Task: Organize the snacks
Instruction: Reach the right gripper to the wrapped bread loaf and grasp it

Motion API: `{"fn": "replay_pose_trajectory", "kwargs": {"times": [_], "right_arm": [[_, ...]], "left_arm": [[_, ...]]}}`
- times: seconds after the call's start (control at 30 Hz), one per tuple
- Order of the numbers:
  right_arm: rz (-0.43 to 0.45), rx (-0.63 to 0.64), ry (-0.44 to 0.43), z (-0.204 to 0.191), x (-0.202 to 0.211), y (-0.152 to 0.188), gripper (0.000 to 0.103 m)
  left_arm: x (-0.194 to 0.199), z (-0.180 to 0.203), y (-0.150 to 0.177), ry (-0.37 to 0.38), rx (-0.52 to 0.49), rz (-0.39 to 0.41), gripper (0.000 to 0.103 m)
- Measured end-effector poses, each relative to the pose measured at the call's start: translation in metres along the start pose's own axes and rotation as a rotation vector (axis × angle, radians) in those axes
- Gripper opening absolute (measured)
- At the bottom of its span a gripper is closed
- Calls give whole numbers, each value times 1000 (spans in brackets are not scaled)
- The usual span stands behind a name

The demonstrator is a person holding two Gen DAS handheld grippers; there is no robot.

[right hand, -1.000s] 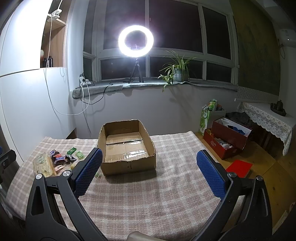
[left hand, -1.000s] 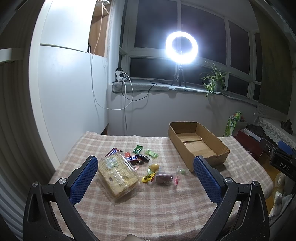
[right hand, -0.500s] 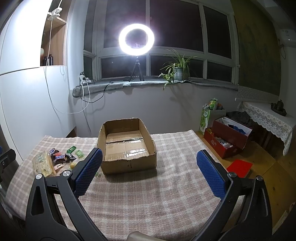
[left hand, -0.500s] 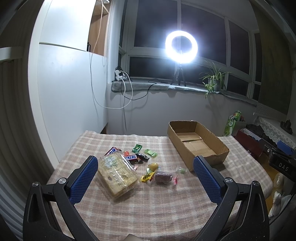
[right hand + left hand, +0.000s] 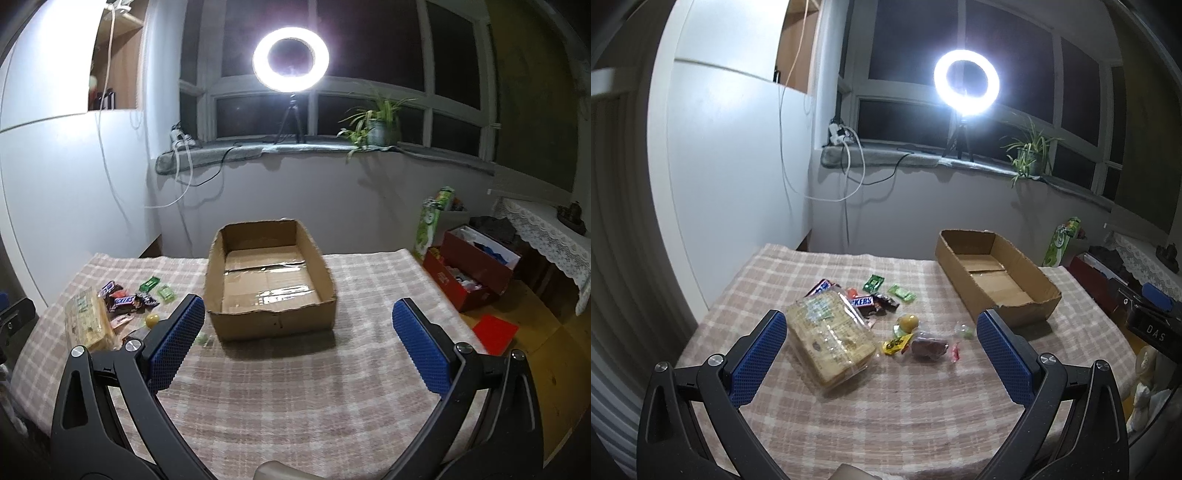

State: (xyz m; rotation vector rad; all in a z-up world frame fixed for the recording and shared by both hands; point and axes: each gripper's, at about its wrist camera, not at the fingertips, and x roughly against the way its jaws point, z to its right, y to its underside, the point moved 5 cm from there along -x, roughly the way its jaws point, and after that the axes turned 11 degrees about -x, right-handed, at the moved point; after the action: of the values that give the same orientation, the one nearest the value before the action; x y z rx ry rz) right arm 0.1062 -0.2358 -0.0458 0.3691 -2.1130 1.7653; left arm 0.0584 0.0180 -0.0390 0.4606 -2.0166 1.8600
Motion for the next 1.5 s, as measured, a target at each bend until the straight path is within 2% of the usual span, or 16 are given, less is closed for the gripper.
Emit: {"fn": "replay_pose_trajectory", "kwargs": {"times": [0.23, 0.5, 0.57, 0.63, 0.77, 0.83, 0.9, 1.07, 1.23, 1.5], "right_arm": [[-70, 53, -149, -35, -24, 9, 103], [-291, 82, -413, -94, -58, 29, 103], [-357, 94, -475, -115, -68, 37, 100], [-420, 104, -526, -133, -75, 44, 91], [-549, 109, -616, -165, -95, 58, 83], [-609, 109, -651, -179, -105, 68, 73], [-664, 116, -667, -189, -115, 73, 65], [-755, 158, -694, -215, -131, 91, 58], [-810, 163, -712, -232, -142, 100, 53], [-867, 172, -730, -247, -151, 107, 43]], "left_arm": [[-18, -22, 15, -3, 54, -55, 102], [-43, -48, 38, 44, 159, -132, 102], [-51, -54, 44, 68, 194, -151, 101], [-58, -59, 50, 97, 235, -173, 99], [-71, -67, 59, 139, 291, -204, 94], [-77, -70, 63, 165, 322, -215, 93], [-83, -73, 67, 188, 348, -225, 89], [-96, -78, 76, 226, 404, -255, 81], [-108, -84, 81, 253, 444, -272, 75], [-120, -83, 83, 279, 443, -281, 66]]}}
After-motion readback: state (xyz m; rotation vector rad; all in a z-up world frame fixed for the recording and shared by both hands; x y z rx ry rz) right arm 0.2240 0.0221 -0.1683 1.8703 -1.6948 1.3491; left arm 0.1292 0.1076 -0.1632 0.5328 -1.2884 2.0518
